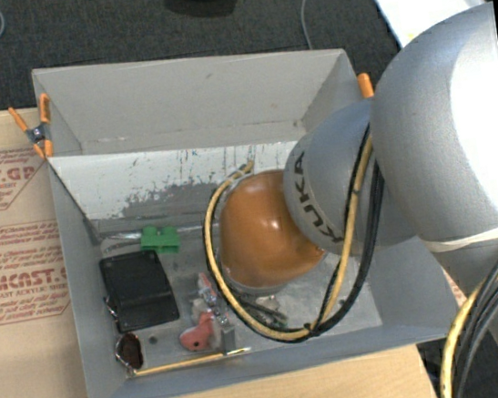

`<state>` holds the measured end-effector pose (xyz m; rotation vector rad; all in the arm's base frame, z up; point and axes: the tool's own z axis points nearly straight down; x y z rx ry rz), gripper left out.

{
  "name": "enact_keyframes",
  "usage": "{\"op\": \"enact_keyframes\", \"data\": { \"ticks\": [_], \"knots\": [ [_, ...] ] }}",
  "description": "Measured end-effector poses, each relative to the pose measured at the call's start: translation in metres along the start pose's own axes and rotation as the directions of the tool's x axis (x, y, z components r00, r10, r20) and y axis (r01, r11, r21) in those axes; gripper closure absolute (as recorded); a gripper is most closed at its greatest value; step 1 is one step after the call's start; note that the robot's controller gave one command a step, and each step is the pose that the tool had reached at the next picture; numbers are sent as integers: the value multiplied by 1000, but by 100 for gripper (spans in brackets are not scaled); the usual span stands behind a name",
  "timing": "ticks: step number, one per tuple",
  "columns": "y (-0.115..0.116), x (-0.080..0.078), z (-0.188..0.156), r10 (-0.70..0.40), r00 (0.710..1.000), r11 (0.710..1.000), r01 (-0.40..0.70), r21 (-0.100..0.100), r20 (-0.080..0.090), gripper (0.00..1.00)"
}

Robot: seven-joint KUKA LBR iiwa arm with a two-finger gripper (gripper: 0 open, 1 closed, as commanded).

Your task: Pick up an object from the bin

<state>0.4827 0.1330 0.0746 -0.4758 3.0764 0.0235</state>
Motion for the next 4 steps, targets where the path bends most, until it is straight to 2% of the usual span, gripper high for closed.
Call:
{"op": "enact_keyframes", "data": {
  "ticks": [1,2,3,4],
  "knots": [
    [-1,1,1,31,1000,1000,-31,-3,3,100],
    [2,-3,-70,25,1000,1000,-25,0,-6,100],
    [-2,-3,-42,-3,1000,1000,3,-2,5,100],
    [-4,0,-2,40,999,999,-40,-4,2,100]
  ]
}}
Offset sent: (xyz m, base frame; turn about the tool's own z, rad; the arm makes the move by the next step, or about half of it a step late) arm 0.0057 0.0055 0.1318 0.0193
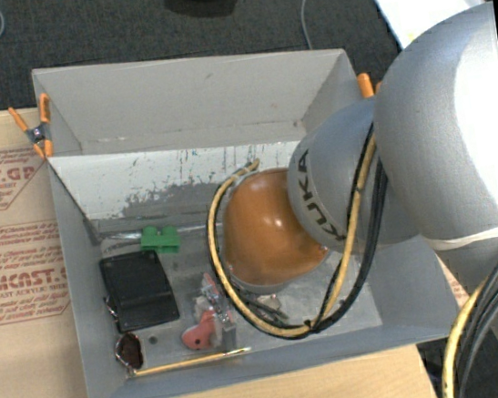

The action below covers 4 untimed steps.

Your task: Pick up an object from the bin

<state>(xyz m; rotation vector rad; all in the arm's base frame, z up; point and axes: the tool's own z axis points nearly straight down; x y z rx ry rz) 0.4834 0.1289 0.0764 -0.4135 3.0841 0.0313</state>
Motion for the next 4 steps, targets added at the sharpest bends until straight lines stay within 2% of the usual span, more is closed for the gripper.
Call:
{"op": "enact_keyframes", "data": {
  "ticks": [1,2,3,4],
  "knots": [
    [-8,4,-76,-24,1000,1000,24,1,-8,100],
    [-7,3,-33,-42,999,999,42,0,2,100],
    [-7,9,-24,-42,999,999,42,-2,-20,100],
    [-53,-5,-50,-181,983,983,181,-1,-4,100]
  ]
}}
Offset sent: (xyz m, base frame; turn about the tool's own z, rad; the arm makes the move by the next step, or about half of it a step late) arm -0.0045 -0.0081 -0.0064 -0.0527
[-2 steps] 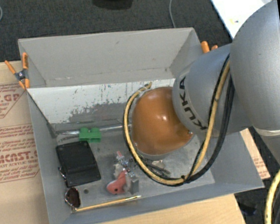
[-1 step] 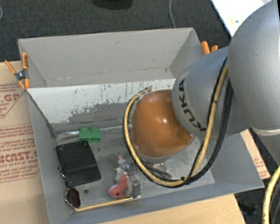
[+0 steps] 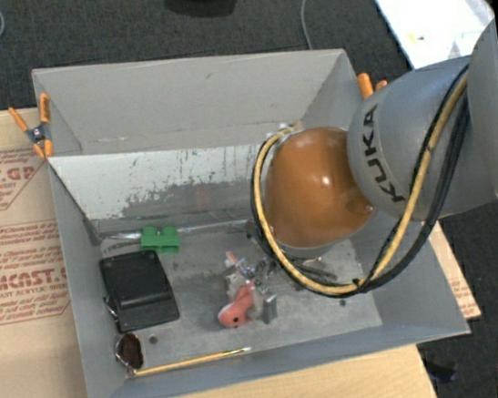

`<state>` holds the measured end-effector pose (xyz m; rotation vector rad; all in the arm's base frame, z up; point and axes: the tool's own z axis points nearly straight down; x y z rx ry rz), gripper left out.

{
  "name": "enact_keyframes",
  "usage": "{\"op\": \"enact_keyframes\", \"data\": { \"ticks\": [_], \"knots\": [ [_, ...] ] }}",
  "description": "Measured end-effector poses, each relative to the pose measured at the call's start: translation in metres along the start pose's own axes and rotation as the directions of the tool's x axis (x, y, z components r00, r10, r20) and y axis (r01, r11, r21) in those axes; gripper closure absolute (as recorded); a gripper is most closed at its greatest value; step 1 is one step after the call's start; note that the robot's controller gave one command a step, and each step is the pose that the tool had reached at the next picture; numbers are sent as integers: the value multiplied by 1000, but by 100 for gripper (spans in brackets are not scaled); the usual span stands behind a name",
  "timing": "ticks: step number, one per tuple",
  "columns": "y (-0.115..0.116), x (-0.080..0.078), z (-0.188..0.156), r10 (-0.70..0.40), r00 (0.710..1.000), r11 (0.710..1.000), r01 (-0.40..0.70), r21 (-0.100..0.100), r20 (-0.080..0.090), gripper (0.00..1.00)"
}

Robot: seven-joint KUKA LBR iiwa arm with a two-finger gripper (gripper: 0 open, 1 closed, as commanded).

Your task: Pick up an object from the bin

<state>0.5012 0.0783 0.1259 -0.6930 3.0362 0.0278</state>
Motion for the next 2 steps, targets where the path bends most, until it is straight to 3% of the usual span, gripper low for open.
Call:
{"op": "enact_keyframes", "data": {
  "ticks": [1,2],
  "knots": [
    [8,12,20,72,997,997,-72,-3,-10,100],
    [-16,21,35,6,1000,1000,-6,-2,-8,100]
  ]
}}
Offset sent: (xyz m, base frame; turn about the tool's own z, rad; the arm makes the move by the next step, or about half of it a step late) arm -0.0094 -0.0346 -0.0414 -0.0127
